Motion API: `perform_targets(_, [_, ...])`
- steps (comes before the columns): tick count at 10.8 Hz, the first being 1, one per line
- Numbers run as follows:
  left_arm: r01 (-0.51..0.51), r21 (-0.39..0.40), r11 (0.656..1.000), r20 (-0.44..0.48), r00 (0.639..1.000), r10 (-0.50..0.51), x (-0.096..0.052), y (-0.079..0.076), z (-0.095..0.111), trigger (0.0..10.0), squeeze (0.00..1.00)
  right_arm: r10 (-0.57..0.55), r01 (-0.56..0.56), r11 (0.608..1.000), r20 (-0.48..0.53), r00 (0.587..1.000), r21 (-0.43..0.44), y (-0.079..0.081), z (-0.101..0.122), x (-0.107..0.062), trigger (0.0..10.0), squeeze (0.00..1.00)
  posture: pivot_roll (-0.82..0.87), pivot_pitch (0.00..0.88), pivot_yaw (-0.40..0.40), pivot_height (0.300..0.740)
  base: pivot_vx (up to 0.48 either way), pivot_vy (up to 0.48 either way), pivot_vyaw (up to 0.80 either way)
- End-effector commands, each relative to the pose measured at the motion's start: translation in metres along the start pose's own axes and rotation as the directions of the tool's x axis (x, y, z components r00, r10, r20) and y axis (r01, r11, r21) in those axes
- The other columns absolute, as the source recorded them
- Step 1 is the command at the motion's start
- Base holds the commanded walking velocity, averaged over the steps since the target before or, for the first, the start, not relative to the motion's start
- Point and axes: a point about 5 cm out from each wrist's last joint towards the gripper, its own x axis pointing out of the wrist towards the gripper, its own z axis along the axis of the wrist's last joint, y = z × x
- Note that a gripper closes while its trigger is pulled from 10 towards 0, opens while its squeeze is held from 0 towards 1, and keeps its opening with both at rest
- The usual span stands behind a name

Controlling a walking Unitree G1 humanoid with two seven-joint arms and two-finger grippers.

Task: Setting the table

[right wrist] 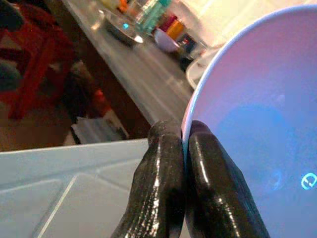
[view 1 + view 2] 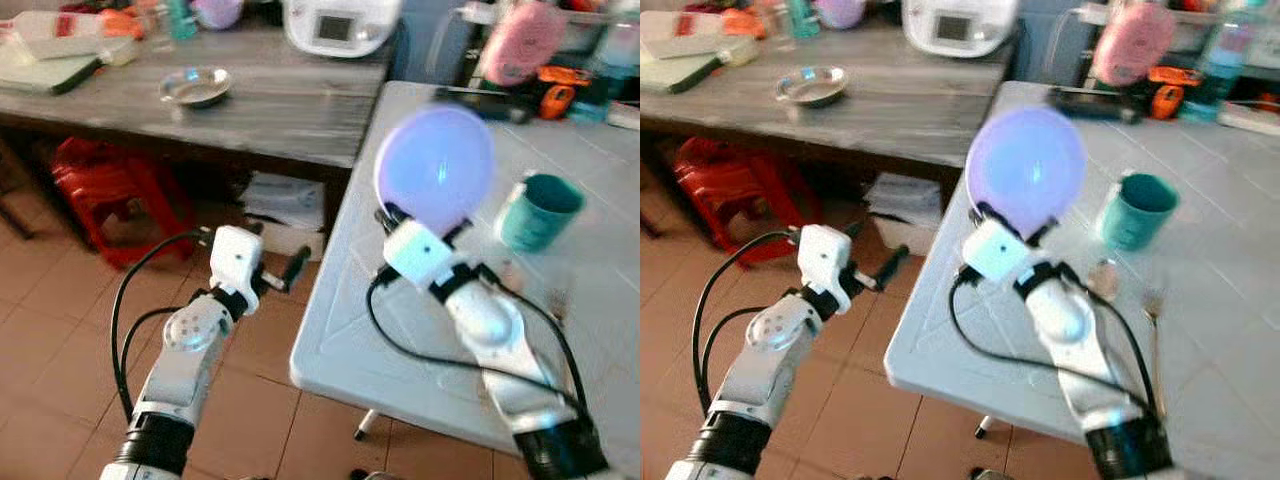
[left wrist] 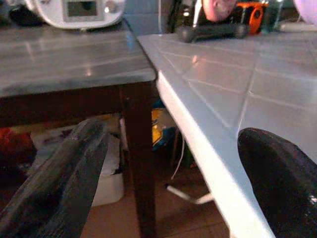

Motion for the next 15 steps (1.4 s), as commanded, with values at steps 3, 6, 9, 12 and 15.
perform_targets(3, [0.005,-0.003,1.000,-0.001,1.000,-0.005,0.002,-0.003,-0.002,10.0,0.00,-0.026,0.026,0.999,-0.004,1.000,0.029,0.006,0.014,-0.006,10.0,0.00,-0.09,0.115,0.026,0.740,0.000,0.298,-0.53])
perform_targets(6, [0.013,-0.006,1.000,-0.005,1.000,-0.013,0.003,-0.007,-0.004,10.0,0.00,-0.021,0.021,1.000,-0.010,1.000,0.020,0.007,0.016,-0.009,10.0,0.00,-0.10,0.113,0.026,0.740,0.000,0.346,0.00])
perform_targets(9, [0.017,-0.012,1.000,-0.001,1.000,-0.017,0.007,-0.010,-0.006,10.0,0.00,-0.035,0.035,0.999,-0.014,0.999,0.018,0.001,0.018,-0.010,10.0,0.00,-0.13,0.108,0.022,0.740,0.000,0.364,-0.14])
perform_targets(12, [0.020,-0.015,1.000,0.000,1.000,-0.020,0.007,-0.012,-0.007,10.0,0.00,-0.041,0.041,0.999,-0.021,0.999,0.019,-0.001,0.018,-0.010,10.0,0.00,-0.13,0.107,0.022,0.740,0.000,0.364,-0.69])
perform_targets(15, [0.021,-0.017,1.000,0.002,1.000,-0.021,0.007,-0.013,-0.008,10.0,0.00,-0.078,0.081,0.995,-0.046,0.996,0.061,-0.003,0.014,-0.013,10.0,0.00,-0.13,0.108,0.019,0.740,0.000,0.368,-0.80])
